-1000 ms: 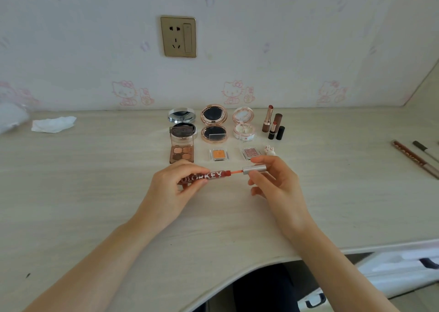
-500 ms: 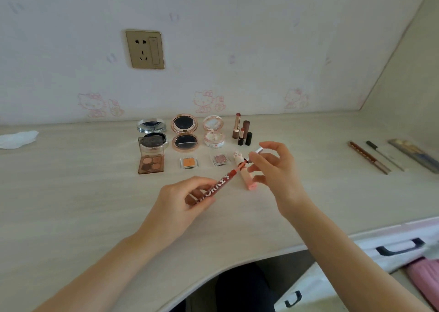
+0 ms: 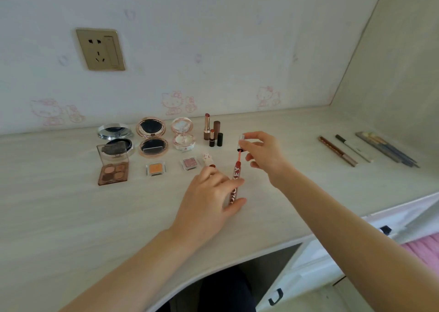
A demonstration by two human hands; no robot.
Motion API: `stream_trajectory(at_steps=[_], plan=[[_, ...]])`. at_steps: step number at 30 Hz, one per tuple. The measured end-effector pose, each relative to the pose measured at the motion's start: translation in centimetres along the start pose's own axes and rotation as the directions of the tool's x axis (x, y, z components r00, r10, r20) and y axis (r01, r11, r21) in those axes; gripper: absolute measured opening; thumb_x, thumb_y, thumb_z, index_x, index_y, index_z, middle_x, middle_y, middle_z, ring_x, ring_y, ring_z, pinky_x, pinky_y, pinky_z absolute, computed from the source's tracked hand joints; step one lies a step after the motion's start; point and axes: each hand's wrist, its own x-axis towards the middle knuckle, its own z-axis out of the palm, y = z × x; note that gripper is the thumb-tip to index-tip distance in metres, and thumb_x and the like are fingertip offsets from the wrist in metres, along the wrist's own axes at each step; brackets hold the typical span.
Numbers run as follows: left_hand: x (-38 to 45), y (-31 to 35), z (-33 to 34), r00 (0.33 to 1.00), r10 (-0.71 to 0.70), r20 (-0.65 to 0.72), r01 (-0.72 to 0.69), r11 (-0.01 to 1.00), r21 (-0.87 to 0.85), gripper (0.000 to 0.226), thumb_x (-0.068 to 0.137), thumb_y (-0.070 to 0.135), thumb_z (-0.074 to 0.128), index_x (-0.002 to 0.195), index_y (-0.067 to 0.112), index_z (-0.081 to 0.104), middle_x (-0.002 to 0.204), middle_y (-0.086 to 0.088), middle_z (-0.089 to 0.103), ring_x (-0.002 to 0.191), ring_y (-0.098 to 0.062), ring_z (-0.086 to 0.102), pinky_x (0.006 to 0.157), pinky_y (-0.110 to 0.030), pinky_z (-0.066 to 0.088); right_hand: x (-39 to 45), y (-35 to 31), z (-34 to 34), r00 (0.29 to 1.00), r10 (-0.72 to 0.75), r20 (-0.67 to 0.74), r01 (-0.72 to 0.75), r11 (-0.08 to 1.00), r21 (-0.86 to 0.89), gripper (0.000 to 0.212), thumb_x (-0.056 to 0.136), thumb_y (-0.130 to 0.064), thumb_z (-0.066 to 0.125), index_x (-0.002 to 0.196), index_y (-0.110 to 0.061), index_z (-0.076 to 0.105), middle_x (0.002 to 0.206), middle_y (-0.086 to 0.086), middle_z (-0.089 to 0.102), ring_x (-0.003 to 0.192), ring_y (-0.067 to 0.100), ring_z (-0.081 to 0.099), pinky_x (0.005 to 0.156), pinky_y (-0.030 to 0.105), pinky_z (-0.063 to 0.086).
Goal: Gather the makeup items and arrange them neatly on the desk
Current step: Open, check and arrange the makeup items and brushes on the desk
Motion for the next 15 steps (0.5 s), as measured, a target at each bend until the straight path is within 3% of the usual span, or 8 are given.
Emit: stream_trajectory(at_steps=[8,15], plan=[[-0.3,0.8,1.1,0.993,0.105,0.055,-0.115,0.968,0.223,0.047,0.091,0.055,0.042,0.118,0.025,0.066,0.099,0.011,0.065,0.102,-0.019,0.050,0.074,-0.033,0.039,1.5,0.9,-0.6,0.992,0.028,0.126,-0.010,0.990,-0.142,0.017,0.085,-0.026,0.068,0.101,-0.019,0.067,0.080,-0.002,0.070,0.060,0.012,0.054,0.058,0.026,0.043],[-0.5,1.0,1.0,0.989,0.085,0.119,-0.115,0.954,0.277,0.051,0.085,0.059,0.045,0.119,0.024,0.062,0.103,0.008,0.062,0.099,-0.020,0.051,0.075,-0.032,0.038,2.5,0.6,0.4,0.983,0.042,0.180,-0.002,0.976,-0.217,0.017,0.085,-0.025,0.068,0.101,-0.020,0.068,0.078,-0.003,0.069,0.060,0.011,0.053,0.052,0.019,0.040]])
